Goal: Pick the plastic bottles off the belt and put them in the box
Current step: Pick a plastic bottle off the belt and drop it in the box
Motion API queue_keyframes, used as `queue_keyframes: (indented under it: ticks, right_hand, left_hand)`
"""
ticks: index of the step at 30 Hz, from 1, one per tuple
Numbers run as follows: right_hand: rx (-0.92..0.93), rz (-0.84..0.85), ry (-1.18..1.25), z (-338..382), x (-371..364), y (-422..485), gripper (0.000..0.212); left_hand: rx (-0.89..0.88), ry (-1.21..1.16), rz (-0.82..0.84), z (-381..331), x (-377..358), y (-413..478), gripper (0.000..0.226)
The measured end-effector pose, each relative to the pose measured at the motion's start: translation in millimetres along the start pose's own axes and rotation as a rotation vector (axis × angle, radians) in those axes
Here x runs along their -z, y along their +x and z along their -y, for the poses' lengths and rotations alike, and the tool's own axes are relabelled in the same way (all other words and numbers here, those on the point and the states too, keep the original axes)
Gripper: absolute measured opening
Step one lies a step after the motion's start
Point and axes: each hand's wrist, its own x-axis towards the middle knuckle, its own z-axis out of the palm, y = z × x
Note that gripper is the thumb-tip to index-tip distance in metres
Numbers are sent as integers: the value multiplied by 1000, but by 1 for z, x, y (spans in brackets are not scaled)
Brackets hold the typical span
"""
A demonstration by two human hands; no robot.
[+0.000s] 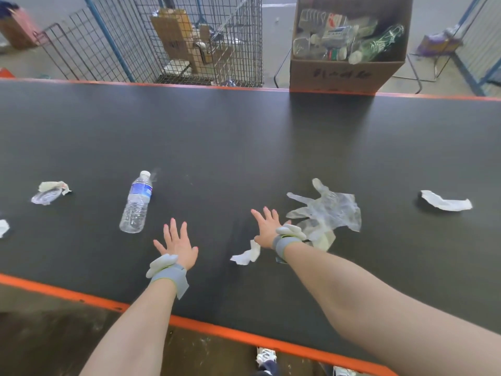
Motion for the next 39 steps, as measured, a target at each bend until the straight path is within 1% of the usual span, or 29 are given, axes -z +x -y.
queue_keyframes:
  ticks: [2,6,9,12,14,19,23,26,29,32,33,36,37,39]
  right_hand:
    - [10,0,25,7,3,5,80]
    - [48,-17,130,34,13,15,75]
    - [78,16,205,59,14,18,73]
    - [79,76,292,82,8,21,76]
    - [57,104,354,93,1,23,85]
    - [-80,106,466,110,-13,28,105]
    - [-225,38,414,93,-21,32,105]
    - [-257,-16,439,81,-13,34,102]
    - [-294,-113,565,46,22,48,104]
    - [-300,-229,656,4,75,63,100]
    - [-301,-245,703,3,87,65,97]
    - [-364,-381,801,-43,155,86,86]
    - [-365,-403,826,-50,172,90,81]
    - [-397,-493,846,-81,217,106,74]
  left_hand:
    - [18,-81,-22,1,6,5,76]
    - [91,-272,-134,8,19,13,64]
    - [136,-313,-162,20,23,19,61]
    - [159,-287,-141,30,20,24,60]
    - [147,-261,-116,29,17,25,61]
    - [102,-218,-33,7,11,28,61]
    - [36,-197,21,-24,6,32,63]
    - [3,-181,52,-48,8,37,64]
    - [-76,-174,63,-99,17,52,65]
    - [-139,-173,58,-158,36,68,66]
    - [-151,-151,68,-163,42,70,66]
    - [-210,-176,61,-225,59,91,68]
    - [-210,-171,67,-233,66,93,69]
    - [-242,-175,70,-273,79,103,69]
